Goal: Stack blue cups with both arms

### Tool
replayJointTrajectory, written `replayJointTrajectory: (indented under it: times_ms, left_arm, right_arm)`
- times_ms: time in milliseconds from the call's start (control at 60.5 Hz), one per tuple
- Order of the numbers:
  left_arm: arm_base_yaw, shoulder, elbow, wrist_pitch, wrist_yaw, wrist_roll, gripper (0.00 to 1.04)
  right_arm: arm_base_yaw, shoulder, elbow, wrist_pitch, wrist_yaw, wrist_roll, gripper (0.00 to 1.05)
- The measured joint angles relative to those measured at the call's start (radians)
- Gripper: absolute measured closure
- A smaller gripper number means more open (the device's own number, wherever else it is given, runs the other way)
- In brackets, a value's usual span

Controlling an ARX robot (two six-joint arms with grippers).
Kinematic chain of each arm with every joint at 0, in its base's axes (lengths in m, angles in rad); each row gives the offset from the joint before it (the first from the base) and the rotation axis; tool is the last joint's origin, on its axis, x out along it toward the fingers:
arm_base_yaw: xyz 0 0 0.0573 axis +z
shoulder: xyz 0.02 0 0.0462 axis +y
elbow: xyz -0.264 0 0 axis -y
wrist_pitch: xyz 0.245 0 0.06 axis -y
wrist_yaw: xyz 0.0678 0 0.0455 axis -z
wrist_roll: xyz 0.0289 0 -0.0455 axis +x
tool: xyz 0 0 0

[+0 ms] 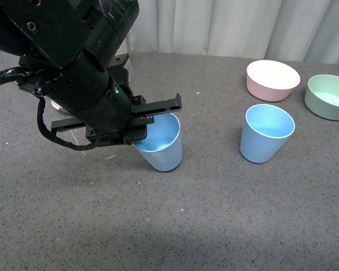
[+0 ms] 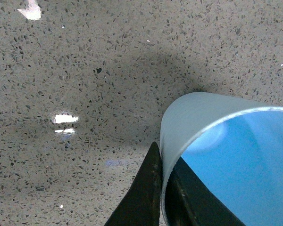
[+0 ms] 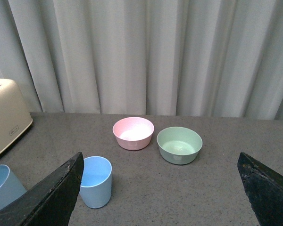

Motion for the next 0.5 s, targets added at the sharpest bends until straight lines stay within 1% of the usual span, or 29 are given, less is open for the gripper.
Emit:
replayJointTrajectory:
  times_ms: [99, 215, 248, 265, 298, 331, 380, 413, 496]
  left_arm:
    - [-0.002, 0.010, 0.015, -0.007, -0.016, -0.001, 1.01]
    - [-0.002, 0.013, 0.022, -0.023, -0.009, -0.002, 1.01]
    - [-0.003, 0.013, 0.024, -0.026, 0.004, -0.006, 0.97]
    - [-0.003, 0.013, 0.026, -0.032, 0.005, -0.007, 0.92]
    - [-0.004, 0.013, 0.027, -0.033, 0.005, -0.007, 0.88]
    - [-0.005, 0.013, 0.027, -0.033, 0.012, -0.010, 0.81]
    - [-0.006, 0.012, 0.027, -0.033, 0.017, -0.013, 0.74]
    - [-0.008, 0.011, 0.027, -0.033, 0.017, -0.016, 0.67]
    - [-0.008, 0.001, 0.026, -0.033, 0.024, -0.019, 0.54]
  right_arm:
    - [0.000, 0.000, 0.000, 0.000, 0.000, 0.000, 0.10]
    - [0.000, 0.000, 0.000, 0.000, 0.000, 0.000, 0.10]
    - [0.000, 0.000, 0.000, 0.000, 0.000, 0.000, 0.10]
    - [0.000, 0.000, 0.000, 0.000, 0.000, 0.000, 0.10]
    - [0.000, 0.000, 0.000, 0.000, 0.000, 0.000, 0.10]
    - [0.000, 0.000, 0.000, 0.000, 0.000, 0.000, 0.10]
    - [0.000, 0.000, 0.000, 0.000, 0.000, 0.000, 0.10]
    - [0.000, 0.000, 0.000, 0.000, 0.000, 0.000, 0.10]
    - [0.000, 0.000, 0.000, 0.000, 0.000, 0.000, 0.10]
